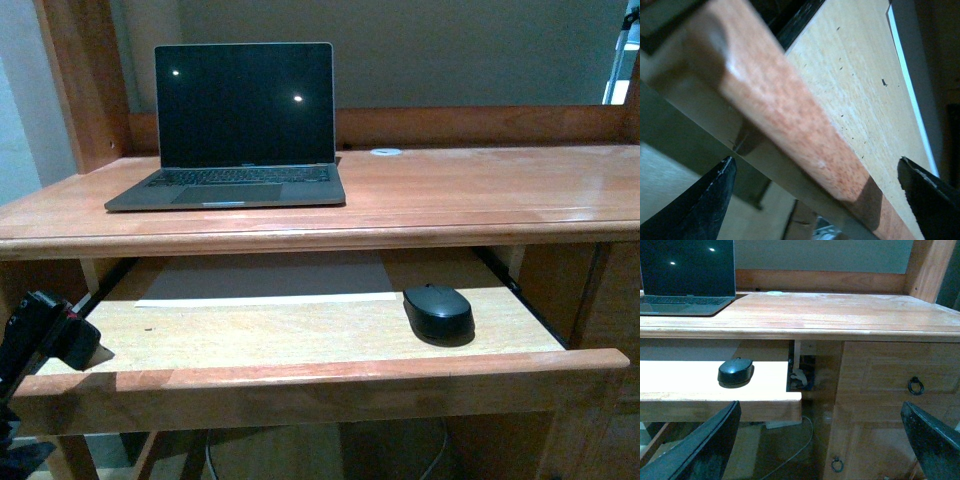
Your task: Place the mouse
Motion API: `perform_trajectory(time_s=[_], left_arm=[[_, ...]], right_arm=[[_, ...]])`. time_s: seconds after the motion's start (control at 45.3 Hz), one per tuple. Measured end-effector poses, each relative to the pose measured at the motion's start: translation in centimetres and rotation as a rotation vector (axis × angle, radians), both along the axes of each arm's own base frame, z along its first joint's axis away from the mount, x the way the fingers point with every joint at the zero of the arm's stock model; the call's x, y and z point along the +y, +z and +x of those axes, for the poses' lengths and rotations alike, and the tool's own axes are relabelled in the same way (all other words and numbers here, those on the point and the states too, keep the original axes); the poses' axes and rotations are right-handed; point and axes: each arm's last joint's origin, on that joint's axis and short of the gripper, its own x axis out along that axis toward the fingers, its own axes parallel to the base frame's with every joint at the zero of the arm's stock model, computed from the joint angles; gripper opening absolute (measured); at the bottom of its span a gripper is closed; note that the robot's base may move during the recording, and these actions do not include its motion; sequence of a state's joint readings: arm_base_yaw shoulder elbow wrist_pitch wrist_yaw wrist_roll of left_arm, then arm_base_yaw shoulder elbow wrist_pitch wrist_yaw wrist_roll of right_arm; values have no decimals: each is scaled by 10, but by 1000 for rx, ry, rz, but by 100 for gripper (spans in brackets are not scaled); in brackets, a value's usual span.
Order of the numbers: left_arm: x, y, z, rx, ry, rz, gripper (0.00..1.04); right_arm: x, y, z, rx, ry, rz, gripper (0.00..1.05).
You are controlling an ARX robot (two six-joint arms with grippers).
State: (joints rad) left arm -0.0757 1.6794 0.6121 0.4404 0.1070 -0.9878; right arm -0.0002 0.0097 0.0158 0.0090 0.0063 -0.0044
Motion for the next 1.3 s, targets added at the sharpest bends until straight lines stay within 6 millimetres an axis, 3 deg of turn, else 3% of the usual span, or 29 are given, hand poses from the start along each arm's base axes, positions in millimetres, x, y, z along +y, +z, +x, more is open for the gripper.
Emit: perform_trajectory(time_s=[0.375, 0.441, 0.508, 0.596, 0.684, 0.883, 0.993, 1.302], left_arm=[[11, 82, -44, -114, -384, 318, 98], [18, 109, -60, -309, -357, 577, 98], [24, 121, -68, -523, -215, 775, 88], [26, 103, -87, -632, -143, 898, 69], [25, 85, -97, -624, -158, 921, 54], [26, 82, -114, -670, -137, 942, 27], [26, 72, -125, -658, -145, 944, 4], [26, 60, -146, -659, -145, 947, 2]], right_arm=[[0, 0, 0, 0, 0, 0, 98], [0, 0, 0, 0, 0, 0, 98], [0, 0, 0, 0, 2, 0, 98], [0, 0, 0, 0, 0, 0, 98], [0, 0, 0, 0, 0, 0, 98], [0, 0, 0, 0, 0, 0, 98], [0, 0, 0, 0, 0, 0, 98], [0, 0, 0, 0, 0, 0, 98]])
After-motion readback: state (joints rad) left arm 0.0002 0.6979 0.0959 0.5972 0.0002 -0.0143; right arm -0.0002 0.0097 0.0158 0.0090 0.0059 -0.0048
